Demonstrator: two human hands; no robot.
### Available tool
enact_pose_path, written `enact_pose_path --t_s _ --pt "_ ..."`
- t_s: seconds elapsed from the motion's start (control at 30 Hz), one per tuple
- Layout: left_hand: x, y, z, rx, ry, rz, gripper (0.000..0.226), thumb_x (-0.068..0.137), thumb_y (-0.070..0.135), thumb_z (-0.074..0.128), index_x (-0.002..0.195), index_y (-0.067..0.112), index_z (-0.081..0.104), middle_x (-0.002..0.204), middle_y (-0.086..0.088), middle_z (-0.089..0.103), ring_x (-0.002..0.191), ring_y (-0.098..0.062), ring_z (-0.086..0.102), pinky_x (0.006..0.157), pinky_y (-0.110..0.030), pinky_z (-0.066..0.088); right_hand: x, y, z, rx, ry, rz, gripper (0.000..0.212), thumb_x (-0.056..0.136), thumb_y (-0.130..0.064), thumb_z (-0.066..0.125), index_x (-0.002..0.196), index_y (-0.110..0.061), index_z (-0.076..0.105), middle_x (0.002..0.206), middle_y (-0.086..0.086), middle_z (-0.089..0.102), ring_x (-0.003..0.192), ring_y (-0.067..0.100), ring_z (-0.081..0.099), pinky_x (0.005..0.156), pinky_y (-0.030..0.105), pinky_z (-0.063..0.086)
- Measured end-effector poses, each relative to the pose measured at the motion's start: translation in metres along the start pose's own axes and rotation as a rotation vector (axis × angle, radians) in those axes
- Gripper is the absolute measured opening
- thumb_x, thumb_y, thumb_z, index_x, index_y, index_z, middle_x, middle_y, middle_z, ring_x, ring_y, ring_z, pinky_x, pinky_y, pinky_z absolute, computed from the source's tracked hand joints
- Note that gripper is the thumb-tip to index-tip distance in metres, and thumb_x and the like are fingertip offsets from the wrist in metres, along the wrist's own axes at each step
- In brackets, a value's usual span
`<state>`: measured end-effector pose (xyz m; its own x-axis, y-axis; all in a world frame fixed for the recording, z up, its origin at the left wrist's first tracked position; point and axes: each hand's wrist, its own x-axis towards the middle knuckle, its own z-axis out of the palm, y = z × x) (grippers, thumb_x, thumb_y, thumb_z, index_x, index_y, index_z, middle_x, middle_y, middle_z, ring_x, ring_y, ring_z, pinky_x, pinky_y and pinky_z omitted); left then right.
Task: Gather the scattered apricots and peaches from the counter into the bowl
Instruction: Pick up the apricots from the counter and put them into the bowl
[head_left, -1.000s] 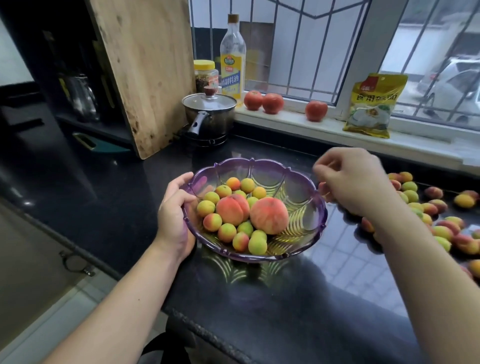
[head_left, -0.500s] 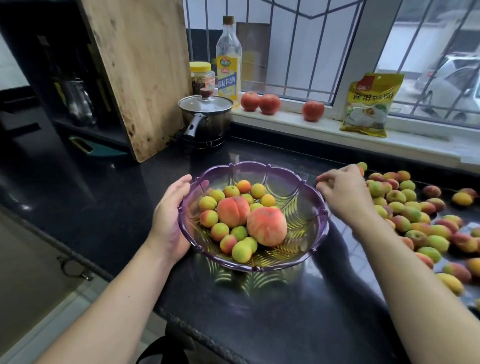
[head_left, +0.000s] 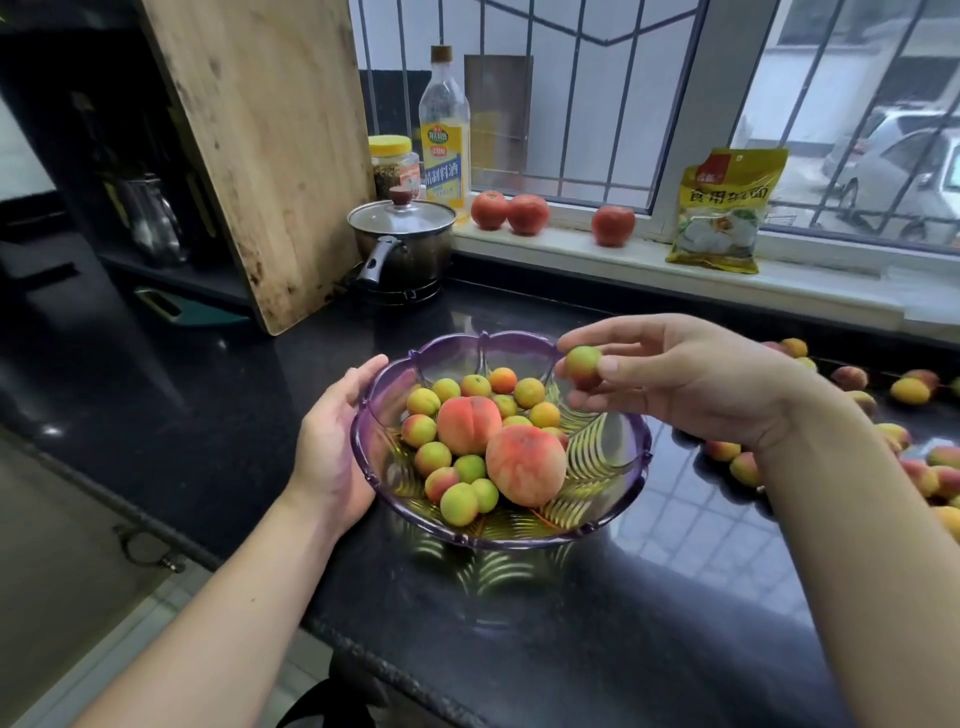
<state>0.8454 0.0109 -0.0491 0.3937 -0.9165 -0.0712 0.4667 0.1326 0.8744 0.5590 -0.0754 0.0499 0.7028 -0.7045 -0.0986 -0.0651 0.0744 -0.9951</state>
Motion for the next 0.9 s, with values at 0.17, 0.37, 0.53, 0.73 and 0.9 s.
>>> enact_pose_path --t_s 0.17,0.37,0.53,0.73,0.9 --pt "0.001 -0.004 0.001 0.031 0.009 0.02 0.039 0.11 0.024 0.041 0.125 0.016 0.075 0.121 -0.009 0.078 0.117 -0.025 0.073 0.094 -0.038 0.058 -0.001 -0.001 -0.001 -0.017 -0.024 -0.012 0.038 0.091 -0.014 0.059 0.125 0.0 0.063 0.115 0.024 0.069 0.097 0.03 0.071 0.076 0.029 0.061" --pt "0.004 -0.007 -0.004 0.057 0.027 0.033 0.041 0.108 0.017 0.039 0.144 0.011 0.06 0.128 -0.011 0.075 0.12 -0.026 0.072 0.098 -0.041 0.054 0.0 0.002 -0.002 -0.024 -0.038 -0.026 0.036 0.092 -0.017 0.059 0.124 -0.003 0.066 0.112 0.023 0.069 0.086 0.023 0.066 0.072 0.027 0.058" --pt "0.006 -0.008 -0.005 0.062 0.035 0.032 0.042 0.108 0.017 0.039 0.144 0.012 0.059 0.129 -0.01 0.074 0.121 -0.027 0.071 0.098 -0.042 0.054 0.002 0.002 -0.001 -0.023 -0.039 0.0 0.037 0.087 -0.008 0.064 0.124 -0.007 0.068 0.125 0.028 0.064 0.103 0.033 0.067 0.088 0.034 0.059" --pt "0.006 -0.008 -0.007 0.058 0.035 0.027 0.042 0.108 0.017 0.039 0.144 0.012 0.059 0.131 -0.01 0.074 0.122 -0.027 0.07 0.104 -0.046 0.052 0.003 0.004 0.003 -0.268 0.026 0.041 0.031 0.088 -0.005 0.07 0.118 -0.012 0.071 0.11 0.015 0.072 0.093 0.025 0.071 0.08 0.032 0.058" --pt "0.006 -0.007 -0.006 0.046 0.039 0.027 0.042 0.108 0.016 0.039 0.144 0.012 0.059 0.13 -0.01 0.074 0.123 -0.027 0.07 0.102 -0.043 0.053 0.009 0.006 0.015 -0.876 0.165 -0.012 0.022 0.099 -0.018 0.062 0.119 -0.026 0.068 0.096 -0.008 0.074 0.083 0.003 0.072 0.075 0.023 0.059"
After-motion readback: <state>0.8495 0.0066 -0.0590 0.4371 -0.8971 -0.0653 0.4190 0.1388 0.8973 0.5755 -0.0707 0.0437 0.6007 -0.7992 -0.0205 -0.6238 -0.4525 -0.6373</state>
